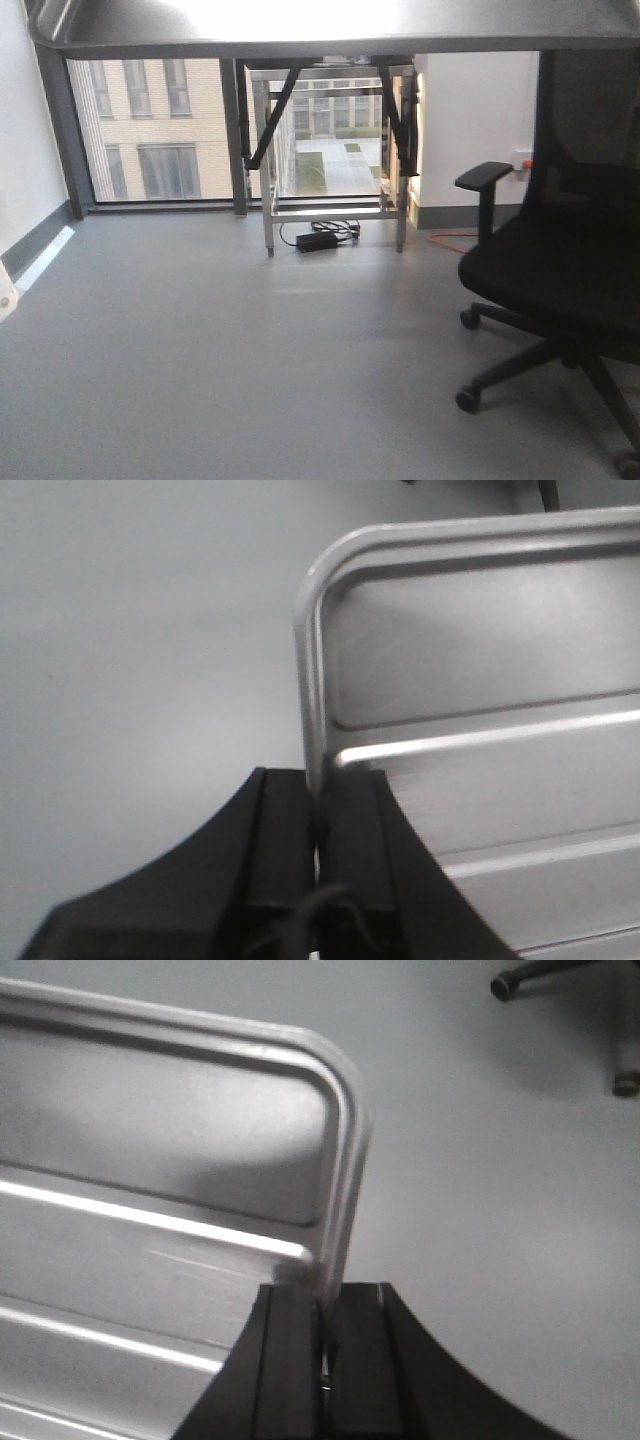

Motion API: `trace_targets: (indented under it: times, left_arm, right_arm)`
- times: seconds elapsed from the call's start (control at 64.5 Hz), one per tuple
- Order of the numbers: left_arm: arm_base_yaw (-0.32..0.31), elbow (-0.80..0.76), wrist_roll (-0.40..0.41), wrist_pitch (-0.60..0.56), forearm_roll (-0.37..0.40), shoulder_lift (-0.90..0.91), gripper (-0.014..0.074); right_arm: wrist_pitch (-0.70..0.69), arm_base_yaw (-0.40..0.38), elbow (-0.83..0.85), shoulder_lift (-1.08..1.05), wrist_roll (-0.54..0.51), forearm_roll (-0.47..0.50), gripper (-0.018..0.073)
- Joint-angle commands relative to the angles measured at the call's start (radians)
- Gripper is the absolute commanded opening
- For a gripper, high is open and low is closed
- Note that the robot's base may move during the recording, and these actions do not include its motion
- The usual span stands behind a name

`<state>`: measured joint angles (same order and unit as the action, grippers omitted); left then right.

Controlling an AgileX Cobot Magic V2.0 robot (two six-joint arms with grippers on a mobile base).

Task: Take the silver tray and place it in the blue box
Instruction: 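Hold the silver tray raised while the base drives to the blue bins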

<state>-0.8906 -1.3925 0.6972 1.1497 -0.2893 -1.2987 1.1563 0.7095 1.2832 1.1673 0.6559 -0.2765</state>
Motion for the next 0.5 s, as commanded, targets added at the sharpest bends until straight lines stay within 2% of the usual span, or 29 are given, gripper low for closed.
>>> trace_targets:
  times: [0.0,0.48]
  left_arm:
    - [-0.006,-0.028,-0.028,0.012,-0.048,0.025,-0.0098]
    - [-0.006,-0.028,-0.028,0.012,-0.043,0.021,-0.0098]
  right_arm:
    - [-0.027,-0.008,0.029,-0.025,-0.02,-0.079,0.0056]
    - [-0.026,-0.008,0.029,-0.025,-0.02,-0.079,0.0056]
